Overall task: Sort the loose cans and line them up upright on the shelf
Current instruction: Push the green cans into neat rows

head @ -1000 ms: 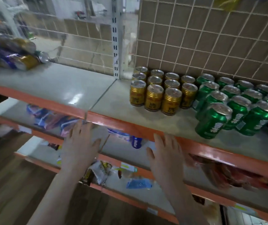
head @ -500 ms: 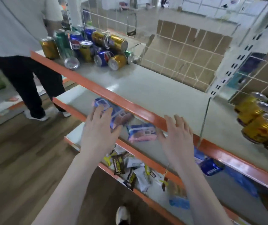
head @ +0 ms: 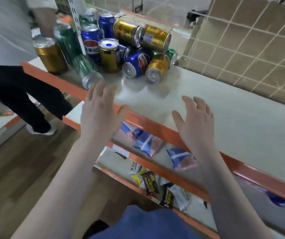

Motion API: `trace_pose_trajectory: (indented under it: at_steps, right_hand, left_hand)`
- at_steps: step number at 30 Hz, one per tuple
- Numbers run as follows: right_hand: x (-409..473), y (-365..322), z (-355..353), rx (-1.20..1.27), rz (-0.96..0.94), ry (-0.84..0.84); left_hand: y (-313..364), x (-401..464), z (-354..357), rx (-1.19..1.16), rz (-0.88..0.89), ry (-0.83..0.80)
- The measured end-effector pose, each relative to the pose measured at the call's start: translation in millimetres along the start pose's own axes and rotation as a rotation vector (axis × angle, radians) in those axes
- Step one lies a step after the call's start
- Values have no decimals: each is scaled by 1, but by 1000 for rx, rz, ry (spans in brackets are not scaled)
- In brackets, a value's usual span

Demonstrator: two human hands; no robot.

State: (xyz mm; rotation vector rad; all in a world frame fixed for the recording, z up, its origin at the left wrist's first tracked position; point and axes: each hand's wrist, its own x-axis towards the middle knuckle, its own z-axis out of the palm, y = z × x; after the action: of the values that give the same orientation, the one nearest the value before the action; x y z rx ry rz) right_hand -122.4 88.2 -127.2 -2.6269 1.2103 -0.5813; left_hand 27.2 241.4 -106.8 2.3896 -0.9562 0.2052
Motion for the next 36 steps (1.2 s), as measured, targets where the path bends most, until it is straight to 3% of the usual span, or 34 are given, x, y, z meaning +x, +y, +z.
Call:
trace_pose_trajectory:
  at_steps: [6,14,18,27,36]
  right_hand:
    - [22,-47,24,-27,118,6]
    - [43,-104,53,-38,283,94]
    - [59,-104,58,-61,318,84]
    - [97,-95,74,17,341,108]
    - [126,-94,89,25,316,110]
  left_hand:
    - [-58,55,1,-39,96,13]
    - [-105,99,4,-36,275,-173]
    - [-117,110,14,-50,382,-200]
    - [-115,130,19,-66,443,-264]
    - [-112,143,19,74,526,-266]
